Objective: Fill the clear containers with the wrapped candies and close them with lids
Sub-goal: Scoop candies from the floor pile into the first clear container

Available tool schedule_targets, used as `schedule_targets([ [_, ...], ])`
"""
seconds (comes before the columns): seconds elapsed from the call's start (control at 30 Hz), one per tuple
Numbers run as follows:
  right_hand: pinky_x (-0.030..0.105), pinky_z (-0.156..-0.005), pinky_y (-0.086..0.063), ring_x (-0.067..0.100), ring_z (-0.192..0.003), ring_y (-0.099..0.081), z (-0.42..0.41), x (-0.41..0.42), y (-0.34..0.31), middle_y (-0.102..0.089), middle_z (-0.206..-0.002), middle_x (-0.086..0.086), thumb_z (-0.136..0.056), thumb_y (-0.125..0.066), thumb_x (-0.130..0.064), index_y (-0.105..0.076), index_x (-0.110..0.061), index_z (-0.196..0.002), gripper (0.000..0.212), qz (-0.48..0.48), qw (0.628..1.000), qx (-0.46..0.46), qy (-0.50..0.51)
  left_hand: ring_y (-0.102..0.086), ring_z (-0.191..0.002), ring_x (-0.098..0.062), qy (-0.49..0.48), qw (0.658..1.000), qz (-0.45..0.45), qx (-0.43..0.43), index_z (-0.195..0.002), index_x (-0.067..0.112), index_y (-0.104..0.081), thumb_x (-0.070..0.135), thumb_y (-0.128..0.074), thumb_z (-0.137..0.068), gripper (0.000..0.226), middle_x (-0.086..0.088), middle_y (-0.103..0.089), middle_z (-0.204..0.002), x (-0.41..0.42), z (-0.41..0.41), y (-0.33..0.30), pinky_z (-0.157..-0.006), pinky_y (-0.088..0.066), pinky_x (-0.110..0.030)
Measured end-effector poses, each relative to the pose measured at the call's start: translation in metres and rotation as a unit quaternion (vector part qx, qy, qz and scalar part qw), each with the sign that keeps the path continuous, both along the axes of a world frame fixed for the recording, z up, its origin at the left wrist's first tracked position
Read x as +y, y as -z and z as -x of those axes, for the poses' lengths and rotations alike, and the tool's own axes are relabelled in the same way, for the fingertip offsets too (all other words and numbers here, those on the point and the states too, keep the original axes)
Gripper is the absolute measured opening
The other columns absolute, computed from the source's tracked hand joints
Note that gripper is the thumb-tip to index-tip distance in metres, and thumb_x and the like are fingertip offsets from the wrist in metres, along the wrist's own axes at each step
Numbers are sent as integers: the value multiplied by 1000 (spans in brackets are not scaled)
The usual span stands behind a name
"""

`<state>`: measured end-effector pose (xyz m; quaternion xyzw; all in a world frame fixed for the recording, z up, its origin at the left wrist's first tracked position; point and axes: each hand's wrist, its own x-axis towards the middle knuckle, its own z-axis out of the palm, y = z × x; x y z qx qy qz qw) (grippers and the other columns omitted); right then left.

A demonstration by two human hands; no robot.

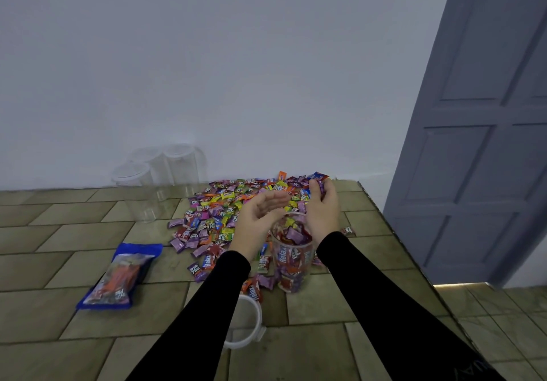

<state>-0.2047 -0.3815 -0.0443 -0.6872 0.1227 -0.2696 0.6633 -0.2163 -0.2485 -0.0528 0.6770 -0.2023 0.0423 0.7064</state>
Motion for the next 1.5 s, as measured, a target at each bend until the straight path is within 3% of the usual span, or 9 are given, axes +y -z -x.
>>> schedule_targets([
  [0.2, 25, -102, -34, 18, -129, -43, 0, 1, 0, -48, -139, 5, -101, -43, -33, -43, -5, -139, 47, 3, 1000, -1, 5, -62, -104, -6, -128, 989, 26, 75, -108, 13, -65, 29, -42, -103, 29, 5, -68, -107, -12, 8, 21, -91, -47, -20],
  [0.37, 35, -103, -40, 18, -116, -54, 5, 3, -3, -56, -128, 6, -97, -53, -35, -50, -5, -132, 46, -98, 994, 7, -54, -69, -61, -3, 16, 970, 75, 230, -91, 4, -65, 48, -12, -102, 70, 7, -73, -64, -31, 23, 20, -48, -50, -12],
  [0.47, 51, -109, -38, 26, -126, -52, 3, 0, -1, -55, -136, 9, -75, -65, -48, -51, -9, -134, 72, -179, 977, 27, -110, -71, -63, -13, 14, 955, 139, 262, -87, 4, -67, 57, -14, -99, 76, -3, -74, -70, -38, 14, 30, -53, -55, -21],
  [0.57, 44, -97, -48, 23, -107, -61, 13, 2, -11, -62, -118, 11, -88, -63, -28, -56, -6, -123, 42, -178, 975, 42, -124, -72, -71, -23, -21, 944, 178, 276, -79, 5, -70, 60, -20, -97, 77, -11, -75, -78, -39, 6, 36, -61, -57, -27],
  [0.7, 45, -71, -46, 19, -67, -49, 17, -1, -13, -51, -72, 8, -97, -44, -3, -57, 15, -94, 22, -95, 984, 16, -147, -71, -85, -27, 0, 934, 209, 290, -77, 10, -78, 64, -25, -95, 78, -15, -75, -92, -43, 3, 39, -80, -54, -37],
  [0.9, 22, -51, -51, 12, -63, -57, 14, 0, -11, -58, -75, 16, -85, -46, -1, -58, 19, -77, 25, -13, 981, 14, -194, -72, -79, -22, -25, 942, 191, 274, -82, 1, -69, 58, -22, -98, 75, -12, -75, -87, -43, -2, 41, -69, -57, -28],
  [1.03, 15, -51, -39, 12, -52, -39, 17, -6, -11, -35, -59, 19, -75, -50, -7, -43, 9, -59, 25, 100, 969, -14, -225, -72, -82, -26, -10, 931, 190, 313, -98, 7, -70, 64, -29, -95, 71, -15, -75, -93, -41, -3, 40, -72, -57, -33],
  [1.2, 15, -58, -30, 4, -60, -42, 11, -35, -14, -55, -66, 1, -75, -57, -25, -65, -8, -70, 20, 488, 839, -35, -238, -71, -92, -31, -24, 930, 184, 317, -95, 14, -76, 66, -30, -93, 69, -17, -73, -102, -39, -3, 40, -88, -54, -43],
  [1.5, 22, -77, -41, 9, -87, -57, 4, -20, -48, -70, -104, -2, -82, -72, -22, -73, -18, -110, 28, 635, 671, 138, -358, -72, -83, -25, -54, 946, 143, 285, -89, 11, -75, 62, -30, -96, 68, -14, -74, -91, -39, -9, 46, -81, -54, -37],
])
